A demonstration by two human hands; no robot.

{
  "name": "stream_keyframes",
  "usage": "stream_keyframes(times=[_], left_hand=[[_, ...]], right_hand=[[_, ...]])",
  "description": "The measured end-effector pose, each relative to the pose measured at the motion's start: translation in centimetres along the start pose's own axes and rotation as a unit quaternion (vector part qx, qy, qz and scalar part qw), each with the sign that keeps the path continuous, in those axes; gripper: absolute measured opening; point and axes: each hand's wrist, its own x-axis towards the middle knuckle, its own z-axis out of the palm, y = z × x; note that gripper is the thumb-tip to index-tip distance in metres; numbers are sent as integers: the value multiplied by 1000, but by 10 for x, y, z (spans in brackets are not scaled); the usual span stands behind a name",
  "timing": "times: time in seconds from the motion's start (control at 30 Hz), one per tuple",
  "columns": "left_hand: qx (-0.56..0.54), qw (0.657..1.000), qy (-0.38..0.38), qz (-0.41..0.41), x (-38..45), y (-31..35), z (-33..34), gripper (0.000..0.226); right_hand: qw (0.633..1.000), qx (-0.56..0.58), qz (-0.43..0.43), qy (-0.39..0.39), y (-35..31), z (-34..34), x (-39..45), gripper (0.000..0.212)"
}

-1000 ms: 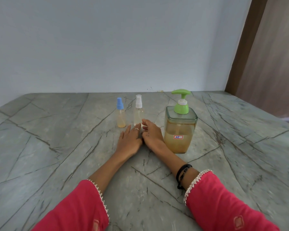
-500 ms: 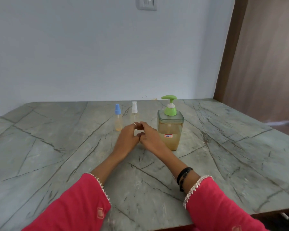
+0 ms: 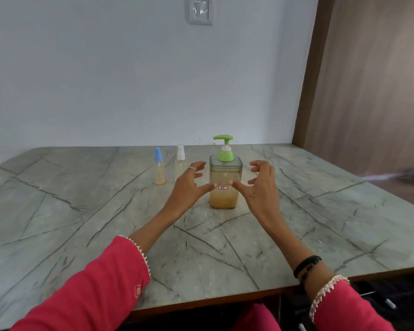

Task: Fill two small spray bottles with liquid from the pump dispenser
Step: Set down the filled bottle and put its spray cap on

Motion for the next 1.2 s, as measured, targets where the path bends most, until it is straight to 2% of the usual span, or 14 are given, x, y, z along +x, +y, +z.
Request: stream_keyframes(times=[0.1, 0.2, 0.43, 0.6, 0.83, 0.93, 1.03, 1.13, 1.2], left_hand=[[4, 1000, 1, -19, 2, 3, 0, 77], [0, 999, 7, -37, 8, 6, 4, 82], [-18, 999, -11, -39, 25, 6, 13, 85], [-57, 996, -12, -60, 37, -3, 22, 86], [-102, 989, -10, -110, 59, -19, 42, 82], [-104, 987, 38, -112, 66, -15, 56, 80], [-109, 984, 95, -105, 73, -14, 73, 85], [-90, 983, 120, -101, 72, -14, 86, 92], [-85, 984, 128, -88, 70, -16, 91, 92]], right_hand=[[994, 84, 29, -57, 3, -2, 13, 80], [987, 126, 23, -98, 2, 0, 24, 86], [985, 132, -12, -108, 17, 11, 42, 59], [982, 148, -16, -119, 29, 14, 55, 58], [972, 157, 1, -173, 46, 18, 80, 61], [975, 193, 18, -111, 51, 27, 82, 59], [974, 219, 41, -38, 58, 41, 76, 40], [971, 235, 51, 4, 63, 50, 70, 22], [973, 224, 45, 14, 64, 50, 67, 23]])
